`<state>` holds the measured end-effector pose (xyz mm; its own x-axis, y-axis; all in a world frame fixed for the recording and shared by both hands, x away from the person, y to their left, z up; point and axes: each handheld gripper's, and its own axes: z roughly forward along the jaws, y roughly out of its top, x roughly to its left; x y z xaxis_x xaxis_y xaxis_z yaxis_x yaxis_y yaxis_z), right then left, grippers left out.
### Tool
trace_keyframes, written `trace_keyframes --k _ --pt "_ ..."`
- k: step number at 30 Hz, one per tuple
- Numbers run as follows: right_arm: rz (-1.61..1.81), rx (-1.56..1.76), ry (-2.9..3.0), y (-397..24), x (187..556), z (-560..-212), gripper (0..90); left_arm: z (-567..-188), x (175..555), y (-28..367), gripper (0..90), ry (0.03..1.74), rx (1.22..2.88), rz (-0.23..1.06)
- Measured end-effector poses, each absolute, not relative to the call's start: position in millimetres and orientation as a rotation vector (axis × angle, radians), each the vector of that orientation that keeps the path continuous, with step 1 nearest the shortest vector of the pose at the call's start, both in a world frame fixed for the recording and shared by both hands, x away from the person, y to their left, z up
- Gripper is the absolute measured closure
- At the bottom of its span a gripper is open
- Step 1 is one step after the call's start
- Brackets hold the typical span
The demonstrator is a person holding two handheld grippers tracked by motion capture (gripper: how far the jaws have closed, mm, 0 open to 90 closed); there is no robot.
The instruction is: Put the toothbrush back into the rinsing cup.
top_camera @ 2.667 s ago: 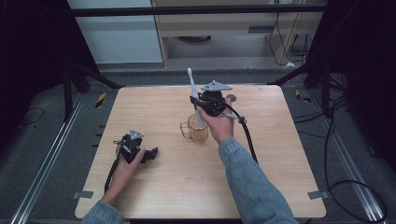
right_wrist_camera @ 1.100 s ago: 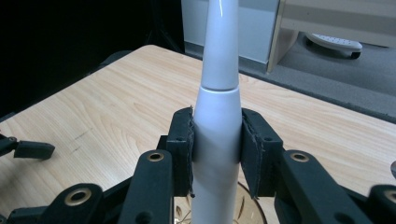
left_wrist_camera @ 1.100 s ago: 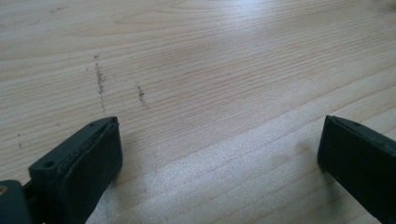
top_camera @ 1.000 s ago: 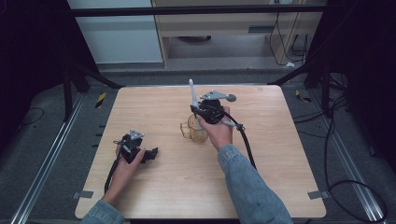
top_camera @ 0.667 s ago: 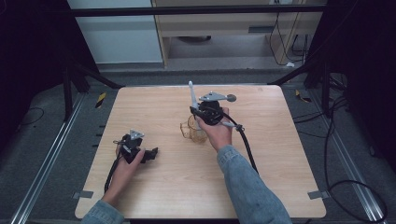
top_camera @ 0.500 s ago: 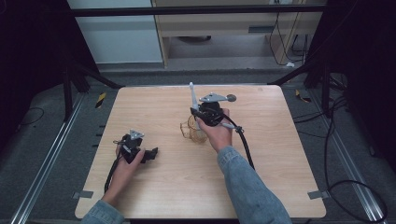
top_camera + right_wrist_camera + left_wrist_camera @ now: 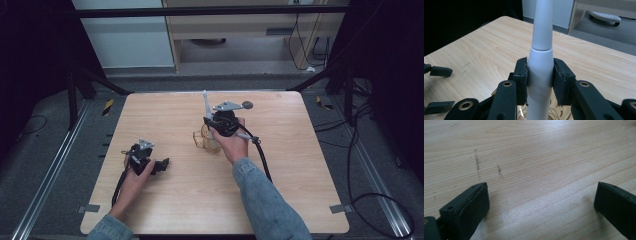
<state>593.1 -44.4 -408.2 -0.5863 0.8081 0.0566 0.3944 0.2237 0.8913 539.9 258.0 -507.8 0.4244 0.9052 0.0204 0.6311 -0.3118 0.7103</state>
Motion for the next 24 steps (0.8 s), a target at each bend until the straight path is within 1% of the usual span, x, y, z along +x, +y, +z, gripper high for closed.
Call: trace_keyframes --k 24 --pt "1.316 1.112 2.11 -41.5 592.9 -412.4 67.0 -507.8 539.9 258.0 0.0 1.293 2.052 0.563"
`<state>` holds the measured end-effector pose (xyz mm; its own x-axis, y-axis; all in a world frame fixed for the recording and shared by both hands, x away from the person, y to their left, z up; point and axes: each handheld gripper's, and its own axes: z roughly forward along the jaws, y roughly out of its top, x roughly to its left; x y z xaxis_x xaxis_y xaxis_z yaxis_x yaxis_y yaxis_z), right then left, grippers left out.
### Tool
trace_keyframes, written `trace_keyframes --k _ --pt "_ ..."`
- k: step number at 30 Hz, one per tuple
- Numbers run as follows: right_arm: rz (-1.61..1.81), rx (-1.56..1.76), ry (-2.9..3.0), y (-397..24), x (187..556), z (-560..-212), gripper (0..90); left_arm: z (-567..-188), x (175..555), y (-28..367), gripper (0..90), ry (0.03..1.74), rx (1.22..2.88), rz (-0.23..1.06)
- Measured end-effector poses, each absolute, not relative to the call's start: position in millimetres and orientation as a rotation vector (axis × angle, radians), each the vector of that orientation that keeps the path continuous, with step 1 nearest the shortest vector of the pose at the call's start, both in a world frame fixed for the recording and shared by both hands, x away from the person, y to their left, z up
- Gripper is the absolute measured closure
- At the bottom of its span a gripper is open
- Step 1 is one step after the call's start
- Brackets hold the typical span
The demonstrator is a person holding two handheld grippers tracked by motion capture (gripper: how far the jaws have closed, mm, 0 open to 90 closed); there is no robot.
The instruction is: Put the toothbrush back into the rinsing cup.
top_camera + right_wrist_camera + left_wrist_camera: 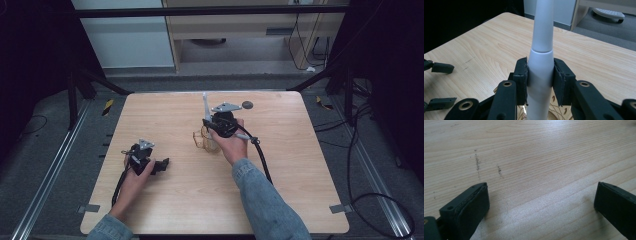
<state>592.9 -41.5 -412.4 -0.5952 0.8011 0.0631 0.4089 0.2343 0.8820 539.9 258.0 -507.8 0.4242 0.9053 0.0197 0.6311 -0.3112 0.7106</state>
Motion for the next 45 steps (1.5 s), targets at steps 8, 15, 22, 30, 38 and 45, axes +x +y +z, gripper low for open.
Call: trace_keyframes --k 8,15,22,30,38,45 --pt "1.311 1.11 2.117 -41.3 593.1 -413.7 67.0 -507.8 539.9 258.0 0.0 1.293 2.052 0.563" --pt "1.303 1.114 2.124 -41.9 593.2 -414.3 67.0 -507.8 539.9 258.0 0.0 1.293 2.052 0.563" --pt "1.293 1.119 2.131 -42.1 593.8 -415.6 67.0 -507.8 539.9 258.0 0.0 1.293 2.052 0.563" --pt "1.286 1.121 2.137 -41.4 594.2 -416.3 67.0 -507.8 539.9 258.0 0.0 1.293 2.052 0.563" --pt "1.286 1.135 2.131 -41.9 596.4 -416.5 66.6 -507.8 539.9 258.0 0.0 1.293 2.052 0.563" --pt "1.282 1.151 2.134 -40.9 599.8 -415.8 66.5 -507.8 539.9 258.0 0.0 1.293 2.052 0.563"
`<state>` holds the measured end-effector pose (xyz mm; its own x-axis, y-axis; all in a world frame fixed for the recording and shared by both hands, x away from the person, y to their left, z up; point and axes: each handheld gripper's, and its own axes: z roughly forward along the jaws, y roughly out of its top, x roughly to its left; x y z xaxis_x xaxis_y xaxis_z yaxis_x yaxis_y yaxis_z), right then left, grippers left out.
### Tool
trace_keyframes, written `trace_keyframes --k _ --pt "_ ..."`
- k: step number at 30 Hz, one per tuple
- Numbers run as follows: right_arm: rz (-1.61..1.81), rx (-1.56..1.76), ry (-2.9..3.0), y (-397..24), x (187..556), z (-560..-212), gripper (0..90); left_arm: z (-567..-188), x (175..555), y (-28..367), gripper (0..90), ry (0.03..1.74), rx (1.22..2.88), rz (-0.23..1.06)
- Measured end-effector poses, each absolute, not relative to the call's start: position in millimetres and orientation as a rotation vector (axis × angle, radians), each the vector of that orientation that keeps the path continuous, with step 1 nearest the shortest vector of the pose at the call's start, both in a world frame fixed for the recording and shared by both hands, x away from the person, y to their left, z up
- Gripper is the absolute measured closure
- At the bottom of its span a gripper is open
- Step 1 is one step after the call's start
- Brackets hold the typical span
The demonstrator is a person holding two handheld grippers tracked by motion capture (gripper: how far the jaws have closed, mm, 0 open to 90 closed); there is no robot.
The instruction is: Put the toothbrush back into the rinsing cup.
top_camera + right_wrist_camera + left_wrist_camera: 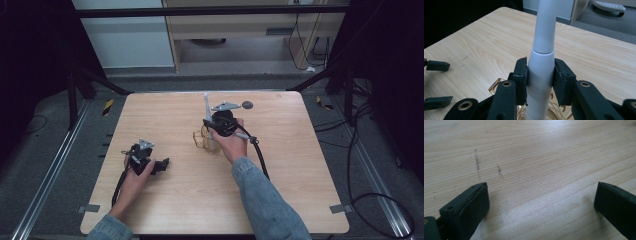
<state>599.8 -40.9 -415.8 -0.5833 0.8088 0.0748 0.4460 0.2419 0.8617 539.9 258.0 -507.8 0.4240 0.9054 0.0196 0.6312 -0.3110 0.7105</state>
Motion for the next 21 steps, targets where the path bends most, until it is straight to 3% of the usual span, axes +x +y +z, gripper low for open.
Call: trace_keyframes --k 21 --pt "1.273 1.186 2.126 -43.9 605.9 -416.5 65.6 -507.8 539.9 258.0 0.0 1.293 2.052 0.563"
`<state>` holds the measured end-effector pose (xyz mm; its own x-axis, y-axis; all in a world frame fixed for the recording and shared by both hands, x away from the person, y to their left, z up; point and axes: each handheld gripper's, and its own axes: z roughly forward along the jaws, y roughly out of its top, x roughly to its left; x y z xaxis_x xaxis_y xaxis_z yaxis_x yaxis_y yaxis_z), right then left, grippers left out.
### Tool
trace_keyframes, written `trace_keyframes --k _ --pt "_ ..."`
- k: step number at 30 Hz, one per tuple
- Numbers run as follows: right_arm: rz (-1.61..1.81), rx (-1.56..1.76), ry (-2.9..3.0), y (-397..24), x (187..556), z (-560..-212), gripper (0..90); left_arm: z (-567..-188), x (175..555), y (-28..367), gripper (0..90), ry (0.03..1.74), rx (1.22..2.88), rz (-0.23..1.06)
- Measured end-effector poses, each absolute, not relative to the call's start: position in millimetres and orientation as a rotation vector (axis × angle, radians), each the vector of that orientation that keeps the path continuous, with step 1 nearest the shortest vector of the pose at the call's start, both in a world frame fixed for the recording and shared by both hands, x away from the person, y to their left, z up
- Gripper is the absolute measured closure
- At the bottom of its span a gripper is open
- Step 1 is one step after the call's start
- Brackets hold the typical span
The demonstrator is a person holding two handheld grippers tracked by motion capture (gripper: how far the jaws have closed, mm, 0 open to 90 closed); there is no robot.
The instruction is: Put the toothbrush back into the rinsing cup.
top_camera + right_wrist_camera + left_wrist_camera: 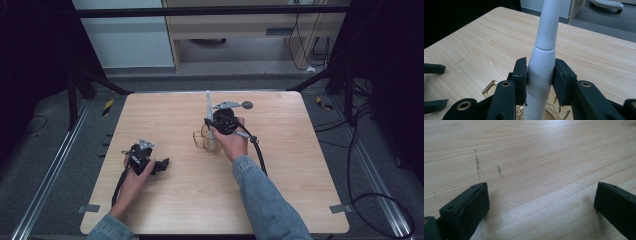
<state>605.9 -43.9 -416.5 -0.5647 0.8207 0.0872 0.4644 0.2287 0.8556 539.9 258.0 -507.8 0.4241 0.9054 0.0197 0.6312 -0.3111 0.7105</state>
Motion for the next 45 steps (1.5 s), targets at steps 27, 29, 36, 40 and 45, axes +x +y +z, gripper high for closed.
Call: trace_keyframes --k 27,29,36,40,45 --pt "1.267 1.197 2.123 -45.3 606.9 -416.2 65.2 -507.8 539.9 258.0 0.0 1.293 2.052 0.563" --pt "1.265 1.195 2.124 -45.6 607.0 -416.2 65.2 -507.8 539.9 258.0 0.0 1.293 2.052 0.563" --pt "1.265 1.194 2.123 -46.2 606.1 -414.9 64.7 -507.8 539.9 258.0 0.0 1.293 2.052 0.563" --pt "1.268 1.192 2.121 -46.5 605.3 -413.6 64.0 -507.8 539.9 258.0 0.0 1.293 2.052 0.563" --pt "1.265 1.191 2.122 -46.6 604.3 -412.8 63.6 -507.8 539.9 258.0 0.0 1.293 2.052 0.563"
